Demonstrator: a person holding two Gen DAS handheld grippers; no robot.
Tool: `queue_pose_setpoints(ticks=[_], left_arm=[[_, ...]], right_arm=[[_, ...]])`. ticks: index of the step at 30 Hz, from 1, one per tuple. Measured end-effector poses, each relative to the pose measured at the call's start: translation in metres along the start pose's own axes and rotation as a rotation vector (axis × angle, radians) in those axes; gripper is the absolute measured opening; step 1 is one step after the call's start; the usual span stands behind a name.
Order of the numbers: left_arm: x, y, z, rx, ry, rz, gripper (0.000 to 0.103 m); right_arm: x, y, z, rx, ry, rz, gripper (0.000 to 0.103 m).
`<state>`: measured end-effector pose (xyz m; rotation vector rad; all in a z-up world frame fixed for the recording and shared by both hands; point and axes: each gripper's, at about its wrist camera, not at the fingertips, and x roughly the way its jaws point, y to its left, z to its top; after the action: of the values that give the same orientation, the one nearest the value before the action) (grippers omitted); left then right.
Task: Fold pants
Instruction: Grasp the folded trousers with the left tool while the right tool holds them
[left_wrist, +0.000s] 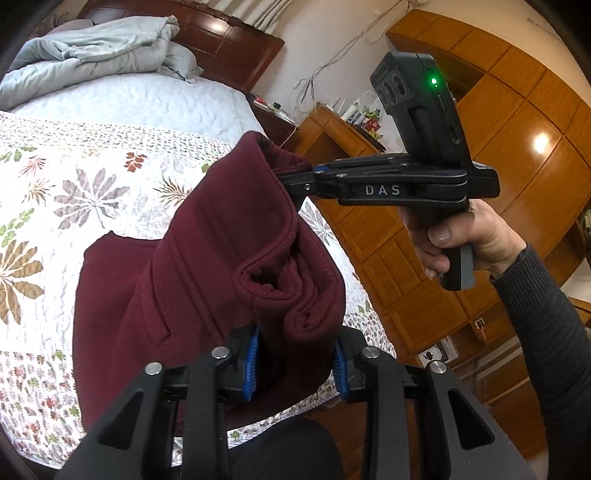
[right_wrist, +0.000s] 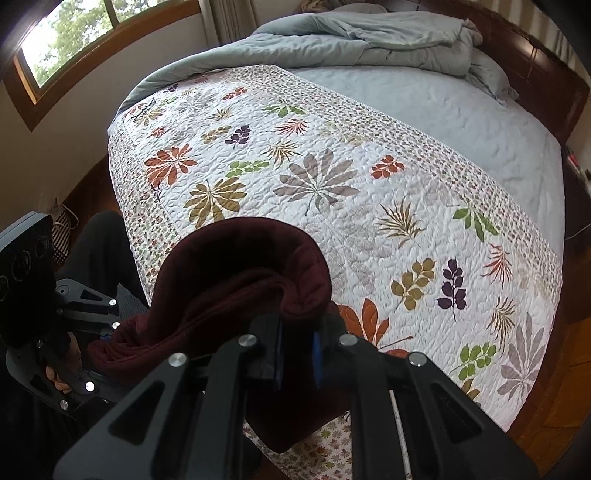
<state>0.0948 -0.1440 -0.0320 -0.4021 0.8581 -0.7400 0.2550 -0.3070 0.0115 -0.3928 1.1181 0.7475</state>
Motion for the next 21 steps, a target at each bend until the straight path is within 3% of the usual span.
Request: queue_pose_setpoints(ticks=[21], left_arm=[[0.05, -0.001, -0.009, 0.007, 0.081, -0.01, 0.032]], right_arm=[[0.019, -0.033, -0.042, 0.066, -0.011, 0.015, 0.011]])
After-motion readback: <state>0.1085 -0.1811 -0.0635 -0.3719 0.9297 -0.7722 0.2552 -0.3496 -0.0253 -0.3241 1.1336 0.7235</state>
